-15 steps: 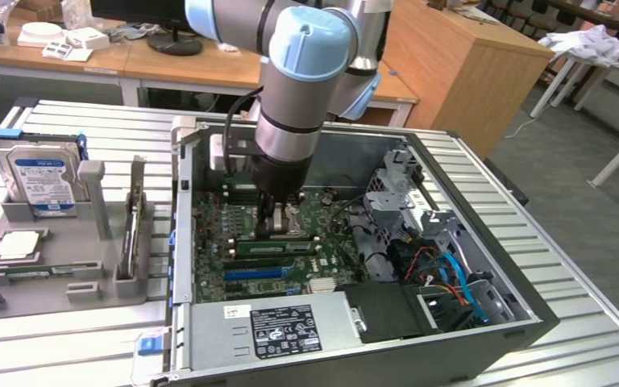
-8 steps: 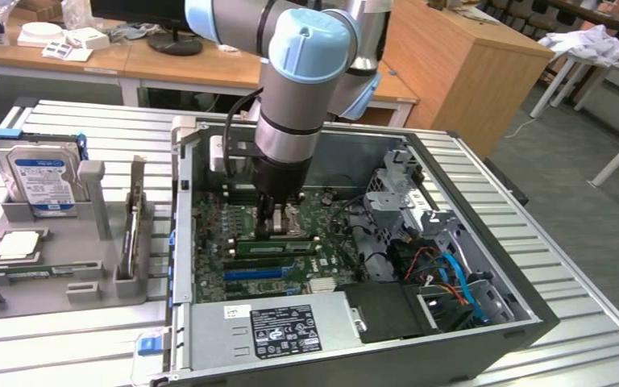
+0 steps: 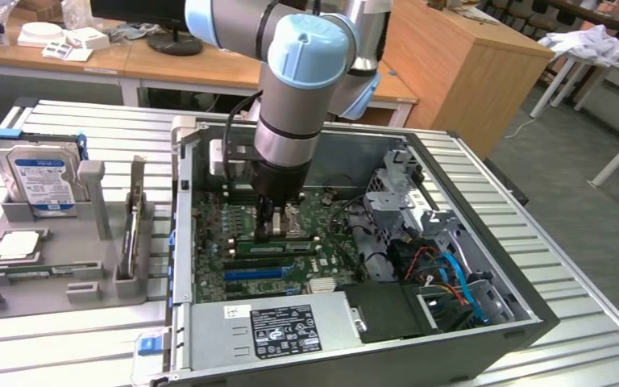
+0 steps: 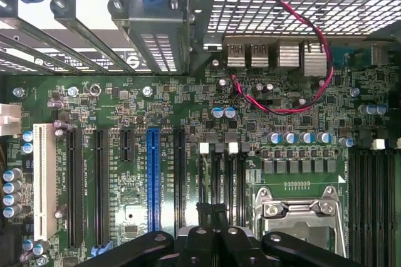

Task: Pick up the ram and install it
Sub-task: 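Press down the ram until it locks into place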

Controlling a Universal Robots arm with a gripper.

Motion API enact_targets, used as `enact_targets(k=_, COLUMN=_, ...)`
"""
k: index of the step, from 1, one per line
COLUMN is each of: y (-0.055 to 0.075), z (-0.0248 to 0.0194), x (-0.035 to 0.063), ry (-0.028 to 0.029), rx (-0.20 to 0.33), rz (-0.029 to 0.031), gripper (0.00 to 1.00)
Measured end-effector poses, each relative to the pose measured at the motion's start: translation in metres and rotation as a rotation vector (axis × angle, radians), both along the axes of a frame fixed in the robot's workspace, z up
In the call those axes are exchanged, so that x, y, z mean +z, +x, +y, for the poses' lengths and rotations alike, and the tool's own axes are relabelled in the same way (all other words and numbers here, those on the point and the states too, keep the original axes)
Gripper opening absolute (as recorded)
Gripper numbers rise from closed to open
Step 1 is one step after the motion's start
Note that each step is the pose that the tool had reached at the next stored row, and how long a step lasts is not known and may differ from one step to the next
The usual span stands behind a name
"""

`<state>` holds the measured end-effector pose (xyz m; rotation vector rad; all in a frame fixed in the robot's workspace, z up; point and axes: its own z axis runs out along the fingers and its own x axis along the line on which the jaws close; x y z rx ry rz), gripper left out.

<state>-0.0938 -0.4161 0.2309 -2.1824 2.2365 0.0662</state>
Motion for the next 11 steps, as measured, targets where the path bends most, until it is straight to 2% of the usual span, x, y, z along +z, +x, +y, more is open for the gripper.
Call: enact_targets(k=11, y=0.0000, z=-0.0004, x=-0.0021, ry=0.0000, rx=0.000, rz=0.0000, gripper=0.11)
